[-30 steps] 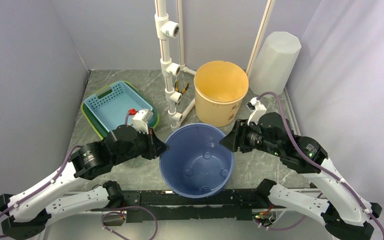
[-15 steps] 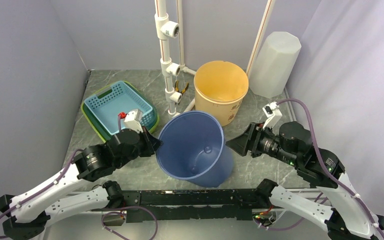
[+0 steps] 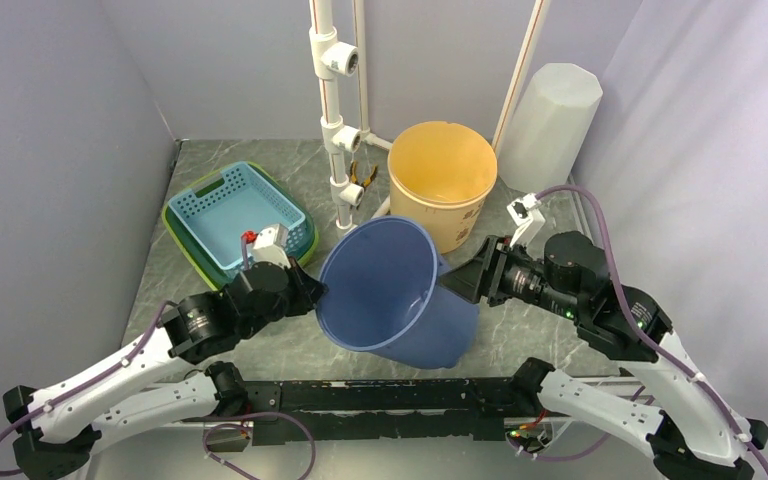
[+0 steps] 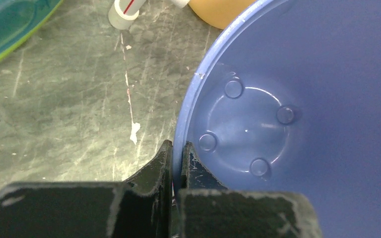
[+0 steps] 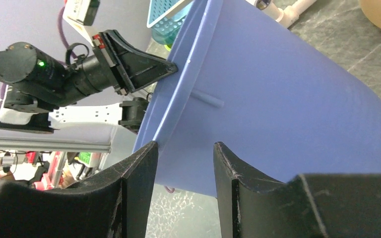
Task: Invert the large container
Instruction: Turn the container upside down at the center of the board.
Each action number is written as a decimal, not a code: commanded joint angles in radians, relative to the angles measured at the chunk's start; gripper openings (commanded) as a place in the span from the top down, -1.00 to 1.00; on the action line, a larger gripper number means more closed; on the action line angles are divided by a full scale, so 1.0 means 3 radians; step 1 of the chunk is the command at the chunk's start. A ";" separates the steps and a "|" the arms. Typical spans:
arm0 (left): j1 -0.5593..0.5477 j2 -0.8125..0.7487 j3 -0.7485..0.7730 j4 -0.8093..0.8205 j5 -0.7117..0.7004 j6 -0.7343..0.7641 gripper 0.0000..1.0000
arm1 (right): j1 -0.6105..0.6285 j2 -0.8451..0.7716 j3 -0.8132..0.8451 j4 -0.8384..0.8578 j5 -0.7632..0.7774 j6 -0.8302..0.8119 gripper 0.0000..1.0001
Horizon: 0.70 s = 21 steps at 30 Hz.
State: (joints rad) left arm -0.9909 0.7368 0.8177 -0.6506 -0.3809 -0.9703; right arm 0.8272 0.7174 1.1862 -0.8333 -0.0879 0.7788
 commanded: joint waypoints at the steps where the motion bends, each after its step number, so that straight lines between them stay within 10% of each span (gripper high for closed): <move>1: -0.0029 0.0044 -0.0151 0.0035 0.0147 0.0000 0.95 | 0.0003 0.0002 0.0116 0.0193 -0.0034 0.0005 0.04; 21: -0.0026 0.0274 -0.0359 0.0408 0.0196 -0.0165 0.95 | 0.0139 0.0392 0.0420 -0.0254 0.0282 0.0056 0.23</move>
State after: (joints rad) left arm -0.9916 0.7990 0.7300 -0.5129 -0.3405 -1.0389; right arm 0.8444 0.8032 1.2644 -0.8539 -0.0483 0.7906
